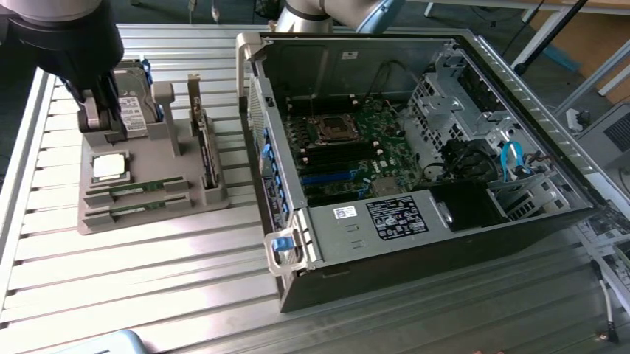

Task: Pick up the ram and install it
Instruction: 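Pick up the ram and move it above insertion slot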

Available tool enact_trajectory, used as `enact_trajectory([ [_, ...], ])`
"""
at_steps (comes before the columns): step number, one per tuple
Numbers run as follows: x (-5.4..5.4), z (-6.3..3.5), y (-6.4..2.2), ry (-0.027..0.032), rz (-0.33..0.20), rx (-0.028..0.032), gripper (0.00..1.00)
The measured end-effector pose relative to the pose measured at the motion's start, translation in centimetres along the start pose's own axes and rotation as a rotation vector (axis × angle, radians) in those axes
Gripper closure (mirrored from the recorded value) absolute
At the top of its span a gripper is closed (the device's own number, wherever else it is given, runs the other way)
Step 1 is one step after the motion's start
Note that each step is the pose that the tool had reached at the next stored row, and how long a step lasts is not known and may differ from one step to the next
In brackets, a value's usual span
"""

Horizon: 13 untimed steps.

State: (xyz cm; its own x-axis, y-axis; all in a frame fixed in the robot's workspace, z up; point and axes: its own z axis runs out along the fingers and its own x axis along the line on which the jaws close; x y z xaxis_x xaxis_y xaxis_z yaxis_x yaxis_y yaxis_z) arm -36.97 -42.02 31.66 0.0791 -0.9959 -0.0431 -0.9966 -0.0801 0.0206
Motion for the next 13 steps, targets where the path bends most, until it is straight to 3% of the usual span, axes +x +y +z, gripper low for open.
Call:
enact_trajectory([
  [13,0.1,1.45,-0.03,0.0,0.0,0.0,0.89],
])
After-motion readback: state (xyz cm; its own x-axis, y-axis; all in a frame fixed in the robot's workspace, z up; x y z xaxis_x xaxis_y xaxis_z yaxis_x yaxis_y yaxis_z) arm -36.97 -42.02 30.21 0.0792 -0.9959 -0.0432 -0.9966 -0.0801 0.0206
